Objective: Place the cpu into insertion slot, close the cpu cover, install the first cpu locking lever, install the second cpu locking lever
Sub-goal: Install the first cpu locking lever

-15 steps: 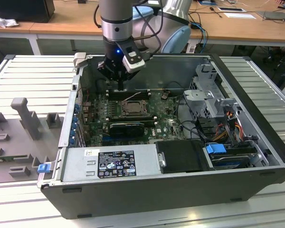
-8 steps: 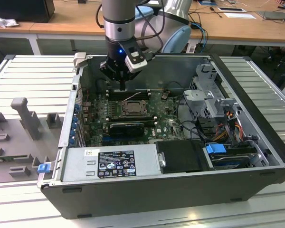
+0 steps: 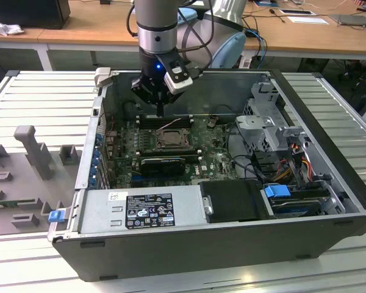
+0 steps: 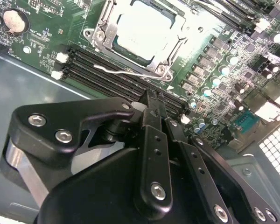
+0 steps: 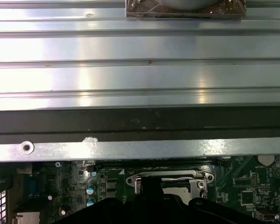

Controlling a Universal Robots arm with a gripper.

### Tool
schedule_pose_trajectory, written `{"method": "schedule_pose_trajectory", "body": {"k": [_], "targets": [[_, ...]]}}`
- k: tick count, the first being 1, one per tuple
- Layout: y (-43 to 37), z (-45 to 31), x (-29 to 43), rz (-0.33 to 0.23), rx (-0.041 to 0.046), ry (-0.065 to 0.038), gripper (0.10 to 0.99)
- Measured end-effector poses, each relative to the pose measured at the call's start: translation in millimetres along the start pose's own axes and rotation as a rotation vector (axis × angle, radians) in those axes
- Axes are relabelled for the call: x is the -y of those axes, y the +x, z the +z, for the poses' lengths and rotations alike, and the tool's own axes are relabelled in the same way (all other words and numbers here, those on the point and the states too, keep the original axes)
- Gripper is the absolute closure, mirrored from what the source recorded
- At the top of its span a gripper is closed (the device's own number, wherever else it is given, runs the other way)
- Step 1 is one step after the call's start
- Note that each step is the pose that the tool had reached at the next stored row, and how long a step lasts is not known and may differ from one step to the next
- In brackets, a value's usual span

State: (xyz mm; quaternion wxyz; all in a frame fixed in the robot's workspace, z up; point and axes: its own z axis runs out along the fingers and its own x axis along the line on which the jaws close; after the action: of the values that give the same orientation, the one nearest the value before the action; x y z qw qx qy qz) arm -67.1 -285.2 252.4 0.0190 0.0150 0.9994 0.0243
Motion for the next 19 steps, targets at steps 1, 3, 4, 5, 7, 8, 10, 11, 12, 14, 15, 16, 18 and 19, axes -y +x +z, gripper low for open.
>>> {"method": "schedule_pose_trajectory", "body": {"k": [1, 3, 4, 5, 7, 8, 10, 11, 12, 14, 15, 16, 18, 19], "targets": [[-0.2, 0.7, 0.1, 0.0, 0.0001, -0.001, 0.98], [-0.7, 2.3, 0.3, 0.001, -0.0006, -0.016, 0.98], [-1.4, 3.5, 0.4, 0.001, -0.0007, -0.022, 0.98], [-2.1, 4.7, 0.5, 0.001, -0.0006, -0.026, 0.98], [-4.5, 7.3, 0.6, 0.001, -0.0008, -0.029, 0.98], [-4.8, 7.5, 0.6, 0.001, -0.0011, -0.029, 0.98], [-5.3, 7.8, 0.6, 0.001, -0.001, -0.029, 0.98], [-5.6, 7.9, 0.6, 0.001, -0.001, -0.03, 0.98], [-6.0, 8.0, 0.6, 0.001, -0.0009, -0.03, 0.98], [-7.0, 8.1, 0.5, 0.001, -0.0011, -0.029, 0.98], [-7.5, 8.1, 0.5, 0.001, -0.0009, -0.03, 0.98], [-7.8, 8.2, 0.5, 0.001, -0.0009, -0.03, 0.98], [-8.0, 8.2, 0.5, 0.001, -0.0009, -0.031, 0.98], [-8.1, 8.3, 0.4, 0.001, -0.001, -0.032, 0.98]]}}
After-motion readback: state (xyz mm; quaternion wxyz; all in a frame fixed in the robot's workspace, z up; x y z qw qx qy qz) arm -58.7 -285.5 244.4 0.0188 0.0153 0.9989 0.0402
